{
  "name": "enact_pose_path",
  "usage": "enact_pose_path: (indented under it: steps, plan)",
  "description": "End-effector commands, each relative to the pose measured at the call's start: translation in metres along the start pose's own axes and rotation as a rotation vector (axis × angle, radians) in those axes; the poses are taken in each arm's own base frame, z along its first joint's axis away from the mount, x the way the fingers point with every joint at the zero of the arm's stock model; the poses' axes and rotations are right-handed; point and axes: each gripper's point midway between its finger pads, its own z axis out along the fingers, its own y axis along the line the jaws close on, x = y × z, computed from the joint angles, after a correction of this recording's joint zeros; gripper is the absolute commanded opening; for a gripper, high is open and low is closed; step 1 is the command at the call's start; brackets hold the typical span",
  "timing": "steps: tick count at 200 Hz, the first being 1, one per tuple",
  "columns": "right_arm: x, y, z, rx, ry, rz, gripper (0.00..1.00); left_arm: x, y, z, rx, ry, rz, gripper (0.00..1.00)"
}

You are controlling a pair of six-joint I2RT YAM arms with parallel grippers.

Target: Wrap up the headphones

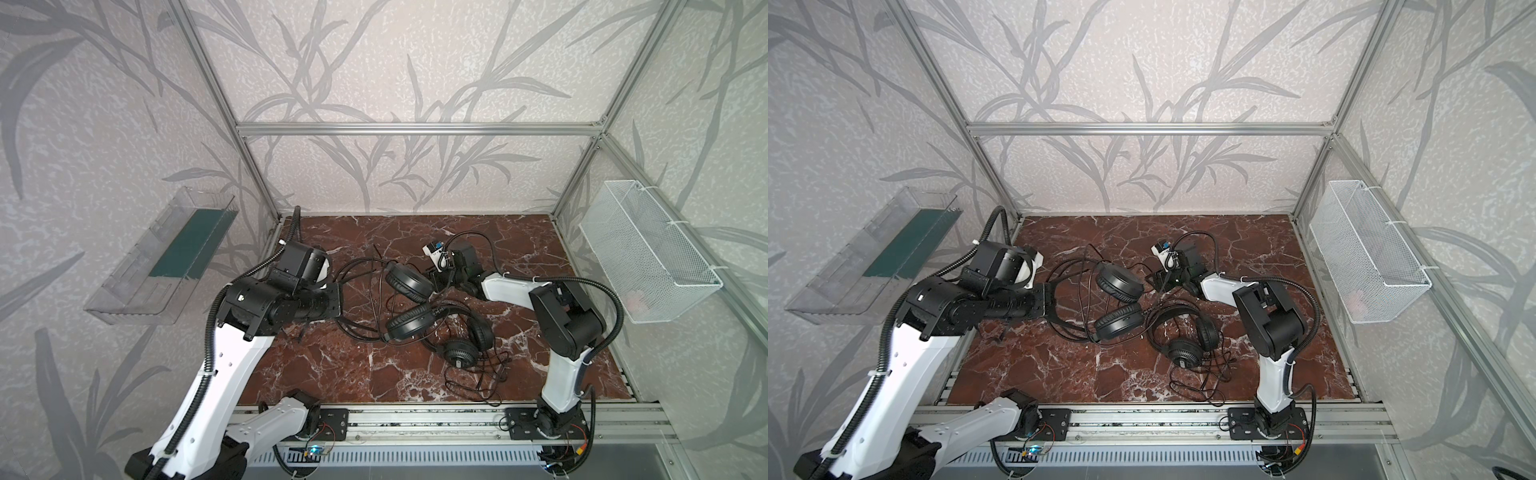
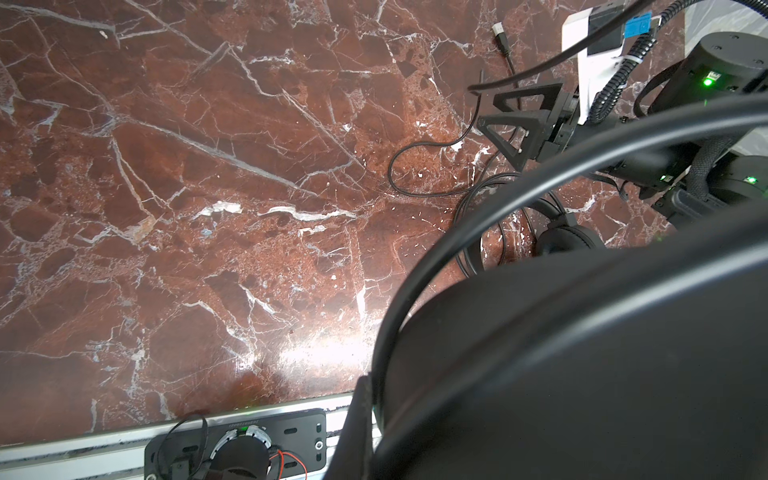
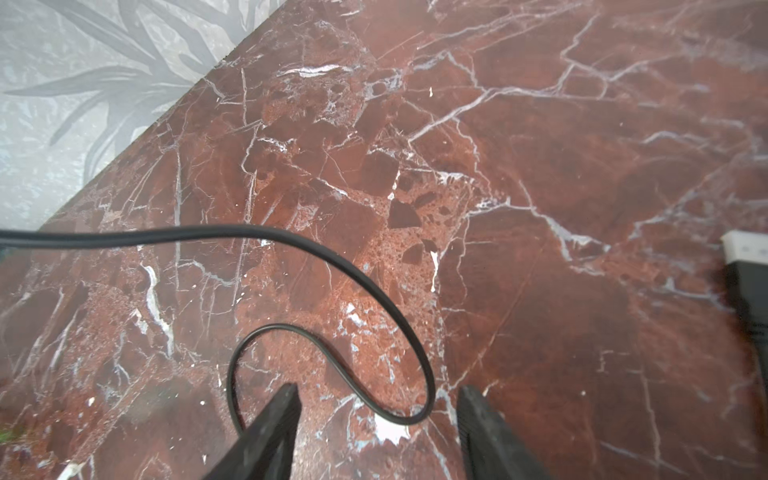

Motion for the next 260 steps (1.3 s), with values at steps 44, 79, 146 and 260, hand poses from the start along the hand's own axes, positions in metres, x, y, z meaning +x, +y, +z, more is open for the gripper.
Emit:
enact_pose_path:
  steps: [44, 79, 146, 260]
  plan:
    - [-0.017, -0.016, 0.027, 0.038, 0.03, -0.039, 0.5, -0.01, -0.012, 0.002, 0.062, -0.031, -0.039, 0.0]
    - [-0.01, -0.016, 0.031, 0.027, 0.019, -0.001, 0.41, -0.014, -0.003, 0.005, -0.002, -0.02, -0.064, 0.0]
    - [0.001, -0.009, 0.042, 0.029, 0.076, 0.024, 0.38, -0.028, -0.002, 0.004, 0.032, -0.026, -0.14, 0.0]
    - [-0.02, -0.012, 0.028, 0.085, 0.025, 0.04, 0.47, -0.015, -0.027, -0.01, 0.208, -0.004, -0.108, 0.0]
